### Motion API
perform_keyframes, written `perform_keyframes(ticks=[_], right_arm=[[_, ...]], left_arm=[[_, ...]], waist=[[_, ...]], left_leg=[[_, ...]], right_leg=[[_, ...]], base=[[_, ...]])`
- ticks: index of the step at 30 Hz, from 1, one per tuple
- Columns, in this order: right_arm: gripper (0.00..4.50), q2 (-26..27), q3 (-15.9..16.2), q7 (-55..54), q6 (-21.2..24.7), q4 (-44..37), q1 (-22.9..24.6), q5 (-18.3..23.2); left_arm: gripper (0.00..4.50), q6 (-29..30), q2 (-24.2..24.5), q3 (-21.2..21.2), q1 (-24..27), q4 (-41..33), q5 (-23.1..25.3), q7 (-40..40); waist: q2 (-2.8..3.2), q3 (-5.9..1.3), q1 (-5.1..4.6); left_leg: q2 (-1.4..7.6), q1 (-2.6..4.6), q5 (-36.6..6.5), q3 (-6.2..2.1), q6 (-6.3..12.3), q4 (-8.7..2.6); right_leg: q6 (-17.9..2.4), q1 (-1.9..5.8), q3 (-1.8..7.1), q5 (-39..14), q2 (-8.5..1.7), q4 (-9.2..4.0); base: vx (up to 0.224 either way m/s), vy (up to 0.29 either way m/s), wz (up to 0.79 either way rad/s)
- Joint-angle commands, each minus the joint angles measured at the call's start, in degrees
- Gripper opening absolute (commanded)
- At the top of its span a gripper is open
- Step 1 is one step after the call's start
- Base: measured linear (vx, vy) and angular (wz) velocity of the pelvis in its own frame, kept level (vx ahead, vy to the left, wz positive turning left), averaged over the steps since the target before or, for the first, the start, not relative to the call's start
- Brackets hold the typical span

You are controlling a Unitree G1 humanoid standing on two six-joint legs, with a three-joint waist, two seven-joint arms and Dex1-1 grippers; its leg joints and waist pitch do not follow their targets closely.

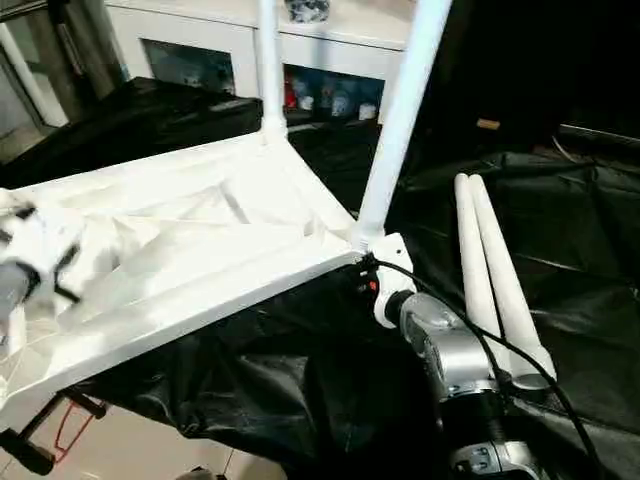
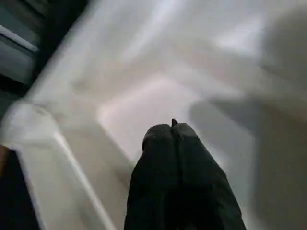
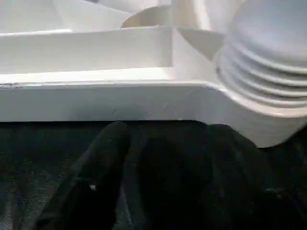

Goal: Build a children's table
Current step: Rotate table base

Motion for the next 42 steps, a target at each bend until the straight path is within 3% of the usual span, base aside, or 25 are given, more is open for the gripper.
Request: perform_keyframes(ticks=[1, 5, 9, 10, 13, 15, 19, 21, 22, 25, 26, 30, 31, 32, 33, 35, 40, 42], right_arm=[[2.45, 0.5, 0.8, -0.5, 0.1, 2.0, -2.0, -0.7], [2.14, 1.2, 0.9, -0.8, -1.3, 5.9, -4.0, -1.3], [1.84, 2.0, 0.7, -1.2, -2.9, 9.7, -6.2, -1.4], [1.7, 2.5, 0.9, -1.1, -3.8, 11.9, -7.6, -1.6], [1.47, 2.8, 1.2, -0.8, -4.8, 13.6, -8.8, -2.0], [1.34, 3.3, 1.6, -0.3, -5.7, 15.4, -10.3, -2.3], [0.9, 3.5, 1.8, 0.3, -6.4, 16.4, -11.2, -2.3], [0.9, 3.4, 1.9, 0.6, -6.7, 16.8, -11.5, -2.3], [0.66, 3.3, 1.9, 0.7, -6.8, 17.0, -11.5, -2.4], [0.53, 3.0, 1.9, 0.8, -7.2, 17.2, -11.6, -2.6], [0.42, 2.6, 1.6, 0.8, -7.6, 17.3, -11.5, -2.8], [0.11, 2.2, 1.2, 0.4, -7.8, 17.2, -11.4, -3.0], [0.11, 1.9, 0.9, 0.1, -7.8, 16.8, -11.2, -3.1], [0.05, 1.5, 0.5, -0.2, -7.8, 16.5, -11.1, -3.1], [0.05, 1.2, 0.2, -0.4, -7.8, 16.1, -11.0, -3.1], [0.05, 0.2, -0.3, -0.8, -7.7, 14.4, -10.7, -3.0], [0.05, -1.2, -3.1, -4.7, -6.8, 10.7, -10.4, -3.1], [0.05, -1.6, -4.1, -6.7, -6.2, 10.1, -10.6, -3.4]], left_arm=[[0.0, 2.1, 0.4, -2.9, 0.8, -2.7, -1.4, -5.0], [0.0, 3.2, 1.1, -6.0, 2.0, -4.6, -3.8, -10.9], [0.0, 2.4, 1.4, -8.4, 2.6, -7.1, -8.1, -17.8], [0.0, 2.8, 1.8, -10.0, 2.8, -9.5, -11.3, -22.9], [0.0, 1.0, 1.7, -11.1, 2.7, -11.0, -13.8, -27.3], [0.0, -0.4, 0.6, -13.3, 1.4, -11.4, -16.6, -32.3], [0.0, -1.0, -1.5, -15.7, -1.3, -10.2, -18.7, -35.7], [0.0, -2.4, -3.5, -17.1, -4.0, -7.4, -18.6, -36.8], [0.0, -3.4, -4.8, -17.7, -5.6, -5.3, -18.2, -36.6], [0.0, -6.8, -7.5, -19.0, -9.4, 0.1, -16.4, -35.6], [0.0, -10.5, -10.4, -19.6, -13.2, 6.1, -14.5, -33.1], [0.0, -12.9, -12.5, -19.6, -15.8, 10.5, -13.6, -30.6], [0.0, -14.3, -13.7, -19.4, -17.3, 13.2, -13.0, -28.5], [0.0, -16.1, -14.8, -19.5, -18.9, 16.3, -12.6, -26.3], [0.0, -17.8, -15.6, -19.5, -20.2, 18.9, -12.1, -24.4], [0.0, -22.3, -17.0, -19.5, -22.7, 24.7, -10.7, -19.6], [0.0, -27.8, -19.8, -16.4, -26.2, 32.7, -9.7, -8.8], [0.0, -28.5, -20.4, -15.7, -26.2, 32.6, -10.4, -9.1]], waist=[[0.73, -3.55, -0.01], [0.98, -3.59, -0.04], [0.79, -3.8, 0.02], [0.4, -3.73, -0.05], [0.56, -3.66, -0.02], [0.22, -3.64, -0.08], [0.29, -3.72, -0.01], [0.14, -3.68, -0.09], [0.16, -3.79, -0.11], [0.16, -3.86, -0.11], [0.24, -3.93, -0.21], [-0.04, -3.92, -0.12], [0.65, -3.91, -0.07], [0.36, -3.81, -0.22], [0.6, -3.88, -0.15], [0.42, -4.01, 0.01], [0.05, -4.15, 0.12], [-0.2, -4.25, 0.31]], left_leg=[[1.13, 0.66, -7.4, -0.11, 0.81, -3.44], [1.07, 0.62, -8.0, -0.21, 0.0, -3.47], [0.96, 0.55, -6.3, -0.13, 0.33, -3.28], [0.93, 0.58, -6.4, -0.04, 0.46, -3.29], [1.0, 0.66, -7.0, 0.01, 0.39, -3.34], [0.95, 0.62, -6.3, 0.1, 0.47, -3.31], [0.91, 0.67, -5.8, 0.18, 0.6, -3.18], [0.84, 0.51, -5.5, 0.22, 0.7, -3.17], [0.82, 0.61, -5.3, 0.23, 0.72, -3.06], [0.64, 0.49, -5.1, 0.24, 0.66, -2.9], [0.62, 0.46, -5.0, 0.23, 0.77, -2.75], [0.78, 0.34, -6.2, 0.1, 0.63, -2.78], [0.75, 0.43, -6.3, 0.07, 0.49, -2.7], [0.62, 0.44, -7.2, 0.18, 0.46, -2.66], [0.68, 0.44, -7.4, 0.09, 0.23, -2.61], [0.69, 0.43, -7.5, 0.01, 0.4, -2.57], [0.6, 0.27, -5.7, -0.05, 1.26, -2.35], [0.72, 0.28, -4.9, -0.07, 1.77, -2.32]], right_leg=[[-12.0, 3.04, 2.87, -3.0, -3.99, -3.45], [-12.3, 3.18, 2.88, -3.0, -4.0, -3.28], [-13.1, 3.36, 2.88, 0.0, -4.03, -2.93], [-13.2, 3.32, 2.86, -0.3, -4.03, -2.97], [-13.2, 3.27, 2.92, -2.2, -4.13, -3.04], [-13.0, 3.33, 2.92, -1.6, -3.98, -2.96], [-13.0, 3.46, 3.0, -1.2, -4.07, -2.84], [-12.7, 3.58, 3.0, -1.3, -4.04, -2.9], [-12.6, 3.58, 3.02, -1.0, -4.01, -2.82], [-12.2, 3.75, 3.01, -0.7, -3.93, -2.87], [-12.1, 3.8, 3.01, 0.0, -3.91, -2.94], [-11.8, 4.01, 2.98, -2.2, -4.2, -3.01], [-11.9, 3.84, 2.99, -2.4, -4.18, -3.04], [-11.7, 3.81, 3.0, -3.1, -3.88, -3.41], [-11.7, 3.94, 2.97, -3.0, -3.97, -3.27], [-11.6, 4.07, 2.94, -2.4, -3.98, -3.21], [-11.7, 4.23, 2.88, 0.1, -3.92, -2.99], [-12.1, 4.27, 2.85, 0.8, -4.09, -2.86]], base=[[0.0, 0.0, 0.0], [0.0, 0.0, 0.0], [0.0, 0.0, 0.0], [0.0, 0.0, 0.0], [0.0, 0.0, 0.0], [0.0, 0.0, 0.0], [0.0, 0.0, 0.0], [0.0, 0.0, 0.0], [0.0, 0.0, 0.0], [0.0, 0.0, 0.0], [0.0, 0.0, 0.0], [0.0, 0.0, 0.0], [0.0, 0.0, 0.0], [0.0, 0.0, 0.0], [0.0, 0.0, 0.0], [0.0, 0.0, 0.0], [0.0, 0.0, 0.0], [0.0, 0.0, 0.0]])
